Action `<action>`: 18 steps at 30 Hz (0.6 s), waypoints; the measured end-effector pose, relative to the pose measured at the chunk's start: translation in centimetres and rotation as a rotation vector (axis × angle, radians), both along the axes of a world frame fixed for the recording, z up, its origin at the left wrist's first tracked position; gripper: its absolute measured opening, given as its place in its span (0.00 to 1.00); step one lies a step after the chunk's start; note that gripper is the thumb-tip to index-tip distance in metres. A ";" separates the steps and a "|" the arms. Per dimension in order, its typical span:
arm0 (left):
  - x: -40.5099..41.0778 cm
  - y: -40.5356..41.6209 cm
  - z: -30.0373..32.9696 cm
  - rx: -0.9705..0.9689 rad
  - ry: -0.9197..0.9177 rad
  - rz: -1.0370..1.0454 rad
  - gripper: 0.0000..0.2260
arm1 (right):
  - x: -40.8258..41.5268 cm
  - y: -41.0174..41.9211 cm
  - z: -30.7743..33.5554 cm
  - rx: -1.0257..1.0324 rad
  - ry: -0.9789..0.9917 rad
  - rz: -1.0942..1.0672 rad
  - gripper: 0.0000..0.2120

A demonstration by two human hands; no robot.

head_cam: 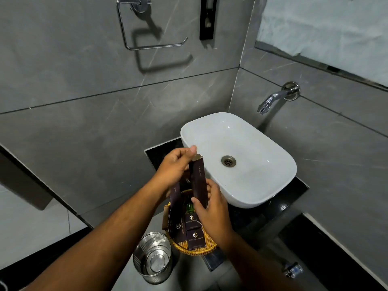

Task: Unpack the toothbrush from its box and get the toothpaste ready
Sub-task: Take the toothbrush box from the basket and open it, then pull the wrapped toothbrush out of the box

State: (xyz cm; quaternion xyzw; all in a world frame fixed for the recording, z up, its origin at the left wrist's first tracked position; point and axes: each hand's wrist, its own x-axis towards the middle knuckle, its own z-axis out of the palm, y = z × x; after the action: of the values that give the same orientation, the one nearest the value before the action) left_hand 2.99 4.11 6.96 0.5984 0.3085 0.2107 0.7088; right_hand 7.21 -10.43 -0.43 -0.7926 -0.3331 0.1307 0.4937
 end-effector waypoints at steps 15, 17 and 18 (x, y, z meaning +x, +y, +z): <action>0.4 -1.9 -0.6 0.569 0.183 -0.262 0.06 | 4.2 1.6 8.4 0.228 0.077 -0.130 0.06; 0.7 -2.2 -0.6 0.574 0.192 -0.307 0.05 | 4.7 1.5 8.6 0.205 0.147 -0.125 0.07; 0.8 -2.2 -0.6 0.581 0.198 -0.324 0.07 | 4.9 1.3 8.5 0.196 0.162 -0.131 0.07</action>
State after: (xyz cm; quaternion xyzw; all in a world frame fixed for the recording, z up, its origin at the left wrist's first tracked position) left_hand 3.82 1.93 6.38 0.8338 0.2037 0.1153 0.4999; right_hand 12.14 -9.09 8.10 -0.7476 -0.2508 0.1287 0.6014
